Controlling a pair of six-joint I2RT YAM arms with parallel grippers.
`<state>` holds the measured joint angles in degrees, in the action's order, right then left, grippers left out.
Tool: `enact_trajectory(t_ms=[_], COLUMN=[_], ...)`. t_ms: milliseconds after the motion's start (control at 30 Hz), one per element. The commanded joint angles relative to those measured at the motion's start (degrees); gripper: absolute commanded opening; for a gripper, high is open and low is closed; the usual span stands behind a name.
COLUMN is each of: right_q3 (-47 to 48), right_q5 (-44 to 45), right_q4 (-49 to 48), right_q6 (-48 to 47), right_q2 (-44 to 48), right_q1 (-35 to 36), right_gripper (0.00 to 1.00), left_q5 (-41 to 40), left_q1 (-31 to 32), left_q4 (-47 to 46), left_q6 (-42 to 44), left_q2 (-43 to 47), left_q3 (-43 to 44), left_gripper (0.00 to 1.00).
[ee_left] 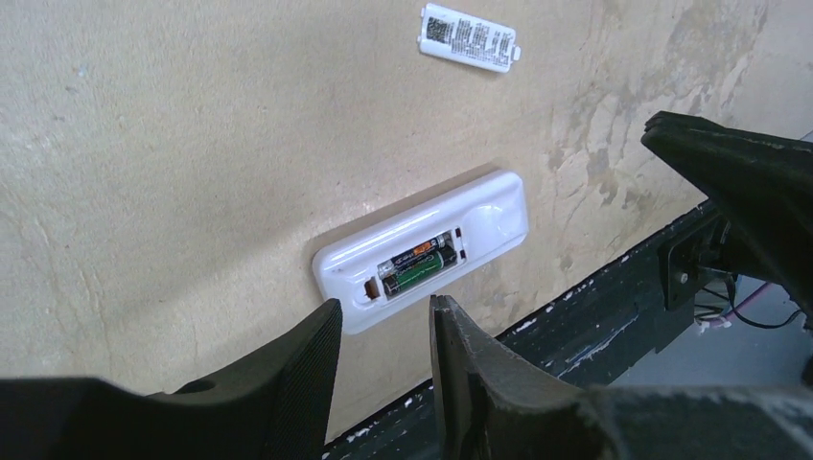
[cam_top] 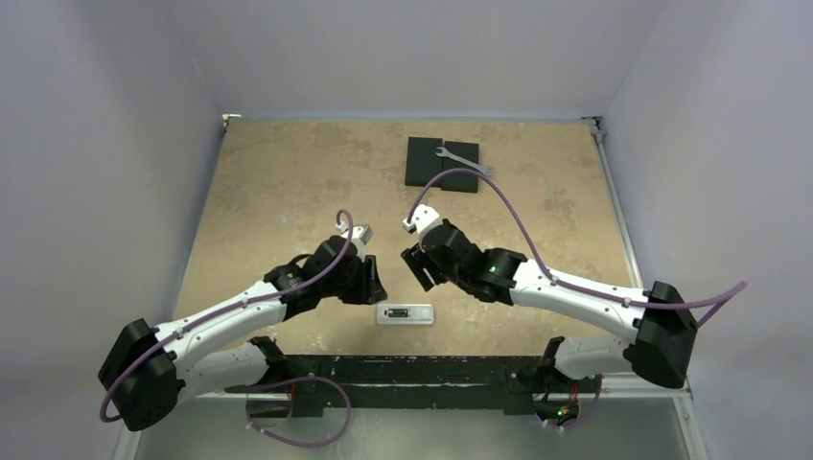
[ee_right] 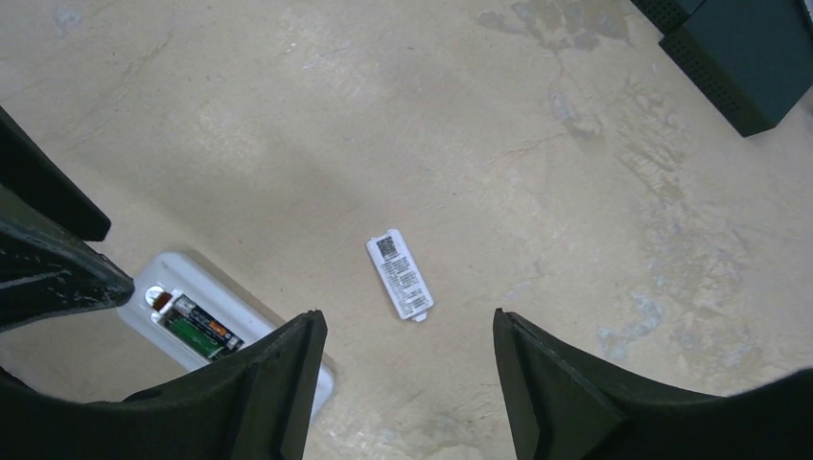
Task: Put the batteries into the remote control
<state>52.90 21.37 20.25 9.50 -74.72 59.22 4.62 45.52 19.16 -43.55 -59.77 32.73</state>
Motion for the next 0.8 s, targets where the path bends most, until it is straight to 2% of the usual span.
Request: enact_trajectory(t_ms=[0, 333, 500, 767], right_q3=[0.23, 2.75, 3.66, 5.28], right_q5=[-2.62, -10.4, -14.85, -17.36], right_q4=[3.69, 8.4, 7.53, 7.68], right_q6=[-4.66, -9.23, -9.23, -11.56], right_q2=[2.26, 0.02, -3.84, -12.02], right_q1=[-1.63, -5.59, -7.13, -9.72], right_gripper=[0.73, 0.74, 0.76, 0.79], left_q5=[-1.07, -3.58, -5.59, -6.02], left_q1=[0.19, 0.24, 0.24, 0.21], left_q4=[2.02, 7.38, 9.37, 10.08], left_q6=[3.51, 7.1, 9.36, 11.8], left_q2=[0.55, 4.99, 8.17, 9.66], left_q3=[5.13, 9.96, 10.8, 12.49], left_gripper=[0.38, 0.39, 0.39, 0.42])
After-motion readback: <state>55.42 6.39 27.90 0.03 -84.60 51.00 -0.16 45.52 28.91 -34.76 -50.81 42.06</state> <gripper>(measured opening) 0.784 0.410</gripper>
